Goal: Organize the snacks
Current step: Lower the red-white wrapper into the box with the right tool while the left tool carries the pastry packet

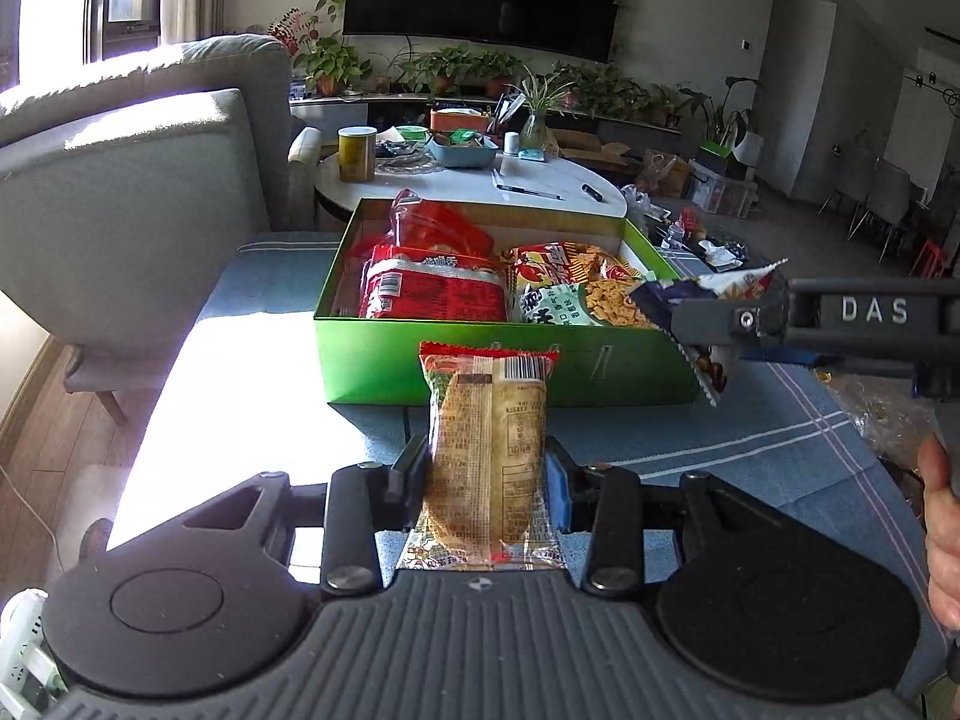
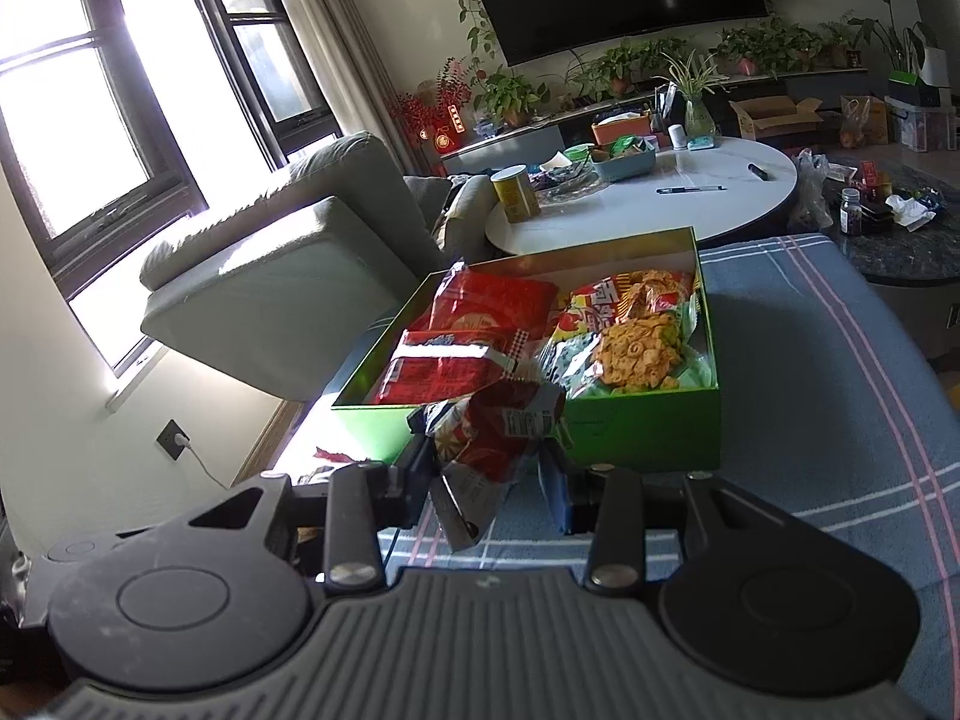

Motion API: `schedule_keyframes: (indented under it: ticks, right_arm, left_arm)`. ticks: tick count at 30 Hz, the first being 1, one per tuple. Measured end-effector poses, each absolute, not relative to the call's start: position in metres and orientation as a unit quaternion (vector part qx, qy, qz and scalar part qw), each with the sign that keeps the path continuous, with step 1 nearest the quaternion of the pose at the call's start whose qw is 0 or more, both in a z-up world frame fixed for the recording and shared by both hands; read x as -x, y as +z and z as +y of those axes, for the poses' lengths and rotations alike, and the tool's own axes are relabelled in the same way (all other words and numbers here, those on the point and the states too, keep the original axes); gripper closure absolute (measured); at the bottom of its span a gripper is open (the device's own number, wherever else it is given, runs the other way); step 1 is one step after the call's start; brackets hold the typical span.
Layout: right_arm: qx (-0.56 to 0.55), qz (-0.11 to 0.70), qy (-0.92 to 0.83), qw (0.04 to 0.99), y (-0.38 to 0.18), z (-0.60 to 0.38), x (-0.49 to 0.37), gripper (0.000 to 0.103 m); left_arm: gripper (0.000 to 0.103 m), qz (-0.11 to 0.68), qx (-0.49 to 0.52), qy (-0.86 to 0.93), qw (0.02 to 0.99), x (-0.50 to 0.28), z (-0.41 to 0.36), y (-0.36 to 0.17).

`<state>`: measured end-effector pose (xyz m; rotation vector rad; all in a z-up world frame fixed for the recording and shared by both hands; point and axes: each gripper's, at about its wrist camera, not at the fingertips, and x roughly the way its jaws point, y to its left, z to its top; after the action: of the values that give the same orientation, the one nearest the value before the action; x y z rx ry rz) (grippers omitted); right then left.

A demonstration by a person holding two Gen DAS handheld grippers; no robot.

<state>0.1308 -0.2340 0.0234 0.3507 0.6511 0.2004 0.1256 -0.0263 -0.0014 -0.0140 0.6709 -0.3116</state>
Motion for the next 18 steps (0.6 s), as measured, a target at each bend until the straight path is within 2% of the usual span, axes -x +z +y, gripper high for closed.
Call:
schedule_keyframes:
  ticks: [18]
  right_arm:
    - [-0.169,0.334,0.063,0.925,0.015,-0.241,-0.246,0.037]
  left_arm:
    - [0.067,0.326,0.028,-0.173,0.929,-0.181,-0.027,-0.001]
